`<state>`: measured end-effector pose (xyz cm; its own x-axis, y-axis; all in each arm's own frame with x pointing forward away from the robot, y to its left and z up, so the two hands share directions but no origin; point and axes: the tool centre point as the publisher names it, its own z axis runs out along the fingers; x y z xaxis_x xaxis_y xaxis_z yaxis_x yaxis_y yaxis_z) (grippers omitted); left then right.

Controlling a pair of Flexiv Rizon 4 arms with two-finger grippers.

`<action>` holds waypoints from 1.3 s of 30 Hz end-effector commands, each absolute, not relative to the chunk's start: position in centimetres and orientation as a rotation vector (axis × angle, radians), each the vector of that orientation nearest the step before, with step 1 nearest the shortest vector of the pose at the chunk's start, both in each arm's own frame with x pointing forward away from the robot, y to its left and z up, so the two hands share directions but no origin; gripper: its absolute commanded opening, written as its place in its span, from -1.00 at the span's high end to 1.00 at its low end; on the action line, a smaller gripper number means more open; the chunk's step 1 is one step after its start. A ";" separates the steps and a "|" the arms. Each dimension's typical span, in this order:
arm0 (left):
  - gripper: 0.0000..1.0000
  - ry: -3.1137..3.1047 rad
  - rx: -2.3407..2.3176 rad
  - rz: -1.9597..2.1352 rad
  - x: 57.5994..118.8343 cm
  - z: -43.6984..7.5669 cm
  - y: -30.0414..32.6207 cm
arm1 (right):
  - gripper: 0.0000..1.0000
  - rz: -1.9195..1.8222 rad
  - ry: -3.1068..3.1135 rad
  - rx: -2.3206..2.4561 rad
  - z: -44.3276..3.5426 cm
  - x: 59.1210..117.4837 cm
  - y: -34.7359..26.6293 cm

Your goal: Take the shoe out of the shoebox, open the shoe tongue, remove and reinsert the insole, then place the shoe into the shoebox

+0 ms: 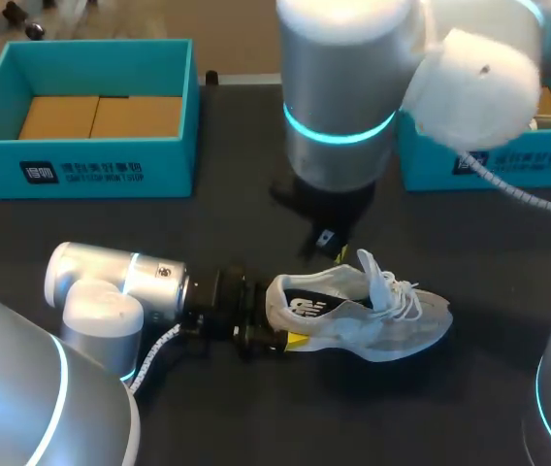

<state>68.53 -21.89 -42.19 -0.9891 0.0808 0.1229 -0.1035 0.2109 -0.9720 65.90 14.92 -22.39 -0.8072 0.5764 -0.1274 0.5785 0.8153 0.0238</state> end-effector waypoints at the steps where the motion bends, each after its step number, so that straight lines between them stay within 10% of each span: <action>1: 1.00 -2.328 0.024 1.886 68.5 -42.2 -22.0 | 1.00 -0.069 2.913 0.749 -25.6 65.9 17.3; 39: 1.00 -2.328 0.024 1.886 68.5 -42.2 -22.0 | 1.00 0.022 3.126 -0.093 -33.2 69.1 15.1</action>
